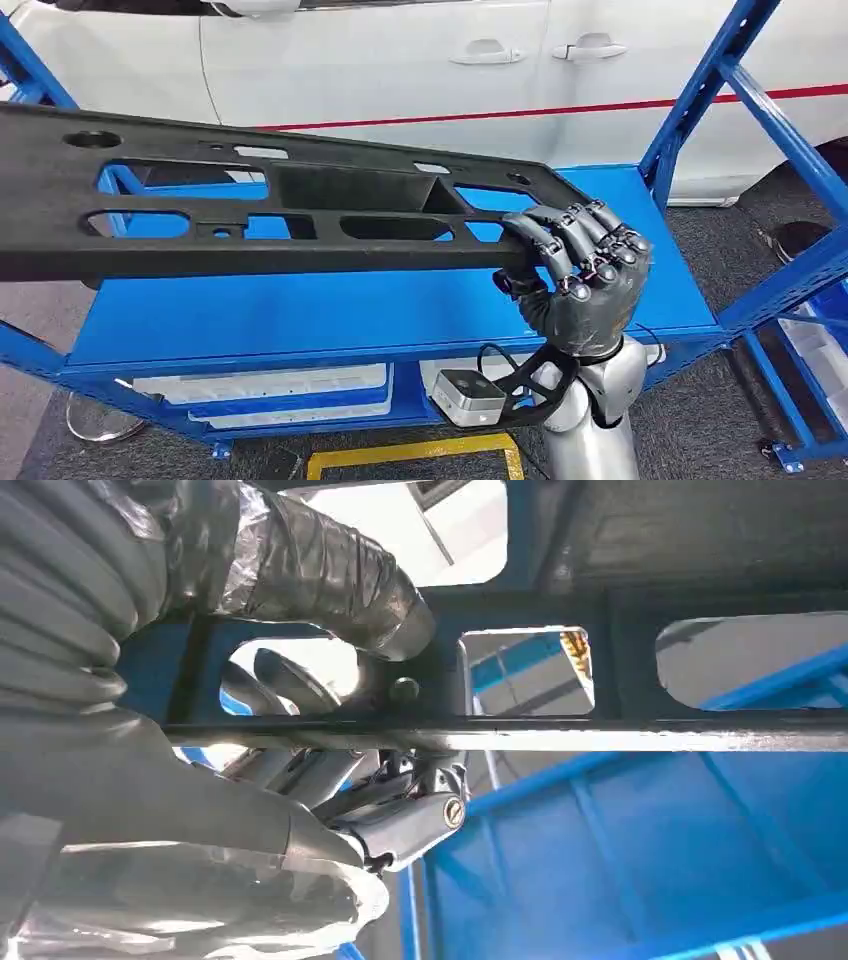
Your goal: Take the parts from the cabinet and place them on the table.
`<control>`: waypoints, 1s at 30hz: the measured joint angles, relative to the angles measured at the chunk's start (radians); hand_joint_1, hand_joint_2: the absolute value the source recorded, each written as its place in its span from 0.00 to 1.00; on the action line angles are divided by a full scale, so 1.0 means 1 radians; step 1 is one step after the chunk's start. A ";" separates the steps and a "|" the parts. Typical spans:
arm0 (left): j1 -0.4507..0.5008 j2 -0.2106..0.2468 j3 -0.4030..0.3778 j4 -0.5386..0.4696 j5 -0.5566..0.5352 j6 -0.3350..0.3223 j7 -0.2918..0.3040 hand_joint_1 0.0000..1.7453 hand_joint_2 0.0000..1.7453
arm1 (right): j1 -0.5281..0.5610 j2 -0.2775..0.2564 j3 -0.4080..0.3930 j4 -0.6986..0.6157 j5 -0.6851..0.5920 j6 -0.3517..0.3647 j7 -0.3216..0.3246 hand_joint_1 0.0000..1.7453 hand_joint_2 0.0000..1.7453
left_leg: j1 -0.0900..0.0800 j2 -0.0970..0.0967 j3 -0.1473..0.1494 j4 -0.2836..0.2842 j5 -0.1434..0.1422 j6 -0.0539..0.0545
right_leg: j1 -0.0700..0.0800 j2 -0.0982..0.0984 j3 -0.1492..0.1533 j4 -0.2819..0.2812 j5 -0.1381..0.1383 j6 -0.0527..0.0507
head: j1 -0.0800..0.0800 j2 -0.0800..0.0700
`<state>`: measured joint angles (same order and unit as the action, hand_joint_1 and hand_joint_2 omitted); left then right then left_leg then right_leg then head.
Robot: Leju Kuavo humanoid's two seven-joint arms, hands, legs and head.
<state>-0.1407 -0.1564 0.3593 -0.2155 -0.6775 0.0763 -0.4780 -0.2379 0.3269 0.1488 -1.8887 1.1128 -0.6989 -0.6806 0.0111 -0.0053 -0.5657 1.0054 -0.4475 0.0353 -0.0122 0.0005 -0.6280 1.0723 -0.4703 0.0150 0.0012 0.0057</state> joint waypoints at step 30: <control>-0.002 -0.010 0.033 0.000 0.047 0.000 0.082 0.00 1.00 | 0.028 -0.010 0.082 -0.037 -0.009 0.000 -0.008 1.00 1.00 | -0.002 0.002 -0.007 -0.001 0.010 -0.003 | 0.004 0.001 0.008 -0.016 0.008 -0.007 | -0.001 0.000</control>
<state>-0.1429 -0.1663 0.3922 -0.2155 -0.6310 0.0759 -0.3960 -0.2096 0.3170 0.2304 -1.9257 1.1036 -0.6989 -0.6882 0.0091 -0.0029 -0.5724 1.0048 -0.4372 0.0323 -0.0080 0.0012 -0.6196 1.0567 -0.4622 0.0082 0.0004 0.0057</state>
